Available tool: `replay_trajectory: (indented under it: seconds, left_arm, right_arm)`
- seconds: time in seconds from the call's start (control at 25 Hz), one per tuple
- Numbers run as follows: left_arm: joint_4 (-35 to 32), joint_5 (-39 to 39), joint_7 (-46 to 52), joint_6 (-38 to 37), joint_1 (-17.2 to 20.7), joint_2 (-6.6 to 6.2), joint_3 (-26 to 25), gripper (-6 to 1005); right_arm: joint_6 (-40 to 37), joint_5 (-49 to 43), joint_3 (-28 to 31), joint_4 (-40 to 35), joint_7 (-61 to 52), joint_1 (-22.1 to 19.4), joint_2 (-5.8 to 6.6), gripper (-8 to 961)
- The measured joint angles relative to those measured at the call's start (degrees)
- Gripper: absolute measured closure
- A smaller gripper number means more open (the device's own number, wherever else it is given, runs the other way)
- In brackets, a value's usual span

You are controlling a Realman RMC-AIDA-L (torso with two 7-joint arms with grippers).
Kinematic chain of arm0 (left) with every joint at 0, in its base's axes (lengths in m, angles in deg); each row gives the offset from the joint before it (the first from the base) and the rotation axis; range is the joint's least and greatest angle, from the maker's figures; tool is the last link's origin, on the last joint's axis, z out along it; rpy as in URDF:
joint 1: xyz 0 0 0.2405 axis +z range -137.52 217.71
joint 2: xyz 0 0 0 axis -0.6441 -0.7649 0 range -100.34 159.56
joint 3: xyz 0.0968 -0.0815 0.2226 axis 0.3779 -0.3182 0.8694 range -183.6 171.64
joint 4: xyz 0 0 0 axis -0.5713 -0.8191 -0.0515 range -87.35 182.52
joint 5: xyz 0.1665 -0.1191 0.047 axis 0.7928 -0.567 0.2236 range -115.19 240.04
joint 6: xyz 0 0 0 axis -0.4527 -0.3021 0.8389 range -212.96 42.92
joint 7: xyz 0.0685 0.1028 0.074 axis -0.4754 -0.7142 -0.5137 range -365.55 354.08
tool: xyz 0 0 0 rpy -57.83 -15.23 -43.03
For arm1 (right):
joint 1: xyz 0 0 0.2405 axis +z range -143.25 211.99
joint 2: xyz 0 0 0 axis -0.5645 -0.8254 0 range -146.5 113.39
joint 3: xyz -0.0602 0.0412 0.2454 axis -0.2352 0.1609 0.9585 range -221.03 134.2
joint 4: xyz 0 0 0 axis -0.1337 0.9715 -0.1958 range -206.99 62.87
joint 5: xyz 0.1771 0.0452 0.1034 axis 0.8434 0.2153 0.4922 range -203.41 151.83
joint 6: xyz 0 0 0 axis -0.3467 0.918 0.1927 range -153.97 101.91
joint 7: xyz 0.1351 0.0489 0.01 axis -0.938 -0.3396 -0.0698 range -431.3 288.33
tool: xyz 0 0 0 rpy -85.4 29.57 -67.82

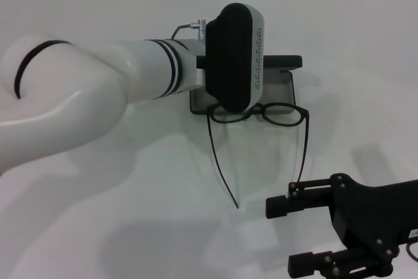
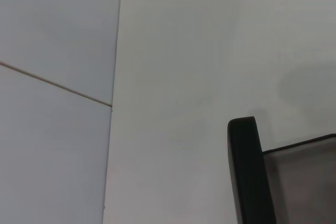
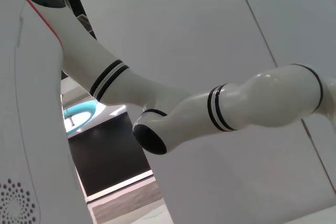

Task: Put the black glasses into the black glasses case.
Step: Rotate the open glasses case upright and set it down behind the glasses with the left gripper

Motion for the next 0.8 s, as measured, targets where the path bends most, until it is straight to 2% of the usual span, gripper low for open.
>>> replay_trajectory:
  seconds: [0.4, 0.6, 0.8]
  left_arm:
    - [-0.58, 0.7, -0.02, 0.62, 1.37, 0.09, -0.39, 855]
    - [-3.32, 0.74, 0.21, 0.39, 3.32, 0.09, -0.46, 648]
    - [-10.21, 0.79, 0.05, 0.28, 7.4, 0.03, -0.65, 518]
  right_arm:
    - [0.56, -0.03, 0.0, 0.14, -0.15, -0.4, -0.01, 263]
    - [1.06, -0.02, 0.0, 0.67, -0.19, -0.41, -0.01, 263]
    - [2.88, -0.01, 0.0, 0.77, -0.2, -0.42, 0.07, 264]
